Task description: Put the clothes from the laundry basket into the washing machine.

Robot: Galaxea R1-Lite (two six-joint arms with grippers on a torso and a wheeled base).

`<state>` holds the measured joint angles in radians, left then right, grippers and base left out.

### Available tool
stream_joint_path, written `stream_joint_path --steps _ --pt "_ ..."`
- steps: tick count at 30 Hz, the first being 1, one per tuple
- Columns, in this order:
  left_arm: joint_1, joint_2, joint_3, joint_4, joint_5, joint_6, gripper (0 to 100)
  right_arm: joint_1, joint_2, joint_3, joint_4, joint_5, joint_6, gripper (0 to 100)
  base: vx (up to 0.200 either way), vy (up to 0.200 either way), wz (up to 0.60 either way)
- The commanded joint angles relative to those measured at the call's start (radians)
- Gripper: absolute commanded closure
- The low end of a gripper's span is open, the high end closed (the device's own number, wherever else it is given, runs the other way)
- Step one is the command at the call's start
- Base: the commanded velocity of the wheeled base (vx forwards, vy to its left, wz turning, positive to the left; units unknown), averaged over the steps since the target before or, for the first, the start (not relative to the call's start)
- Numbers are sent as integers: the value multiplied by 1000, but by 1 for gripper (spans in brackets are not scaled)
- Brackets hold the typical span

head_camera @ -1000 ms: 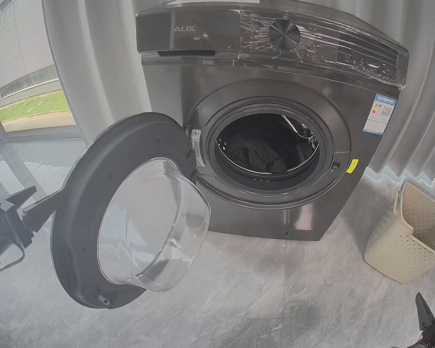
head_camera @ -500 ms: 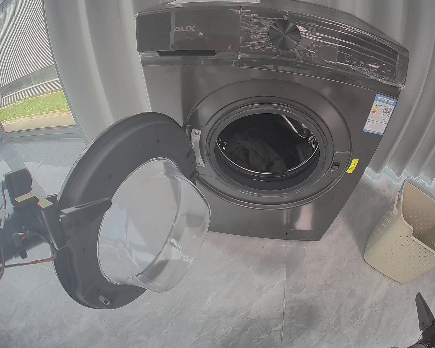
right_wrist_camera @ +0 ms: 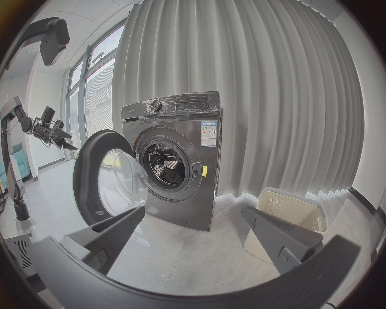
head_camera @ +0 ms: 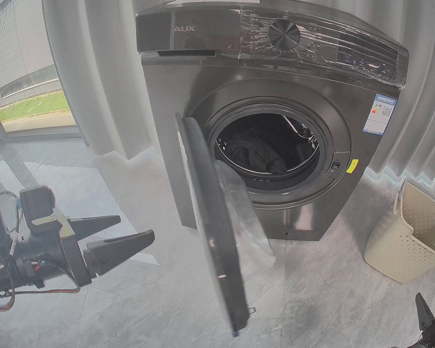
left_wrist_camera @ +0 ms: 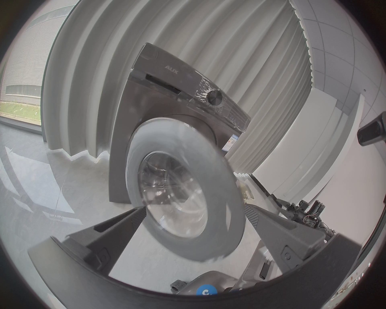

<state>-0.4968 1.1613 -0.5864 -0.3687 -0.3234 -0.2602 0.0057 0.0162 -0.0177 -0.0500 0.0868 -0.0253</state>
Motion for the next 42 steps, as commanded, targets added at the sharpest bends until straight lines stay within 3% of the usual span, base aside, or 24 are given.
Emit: stream_joint_path --steps 1,6,10,15,22,30,40,41,42 --pt "23 -26 53 -4 3 7 0 0 -15 18 -1 1 -2 0 0 0 0" --pt "23 44 39 -18 26 26 0 0 -15 18 -1 1 -2 0 0 0 0" --pt "18 120 33 -111 87 27 0 0 -15 18 -1 1 -1 0 0 0 0" --pt "14 184 74 -249 103 27 0 0 -15 18 -1 1 -1 0 0 0 0" --pt "-9 219 117 -345 187 32 0 3 -16 18 -1 2 2 0 0 0 -257" --pt "-28 222 145 -397 202 24 0 2 -15 18 -1 2 2 0 0 0 -450" --pt "-54 422 -13 -447 227 24 0 2 -15 18 -1 2 2 0 0 0 0" --pt "-63 514 -86 -478 279 19 0 2 -15 18 -1 2 2 0 0 0 0" --pt "-65 545 -107 -493 296 19 0 2 -15 18 -1 2 2 0 0 0 0"
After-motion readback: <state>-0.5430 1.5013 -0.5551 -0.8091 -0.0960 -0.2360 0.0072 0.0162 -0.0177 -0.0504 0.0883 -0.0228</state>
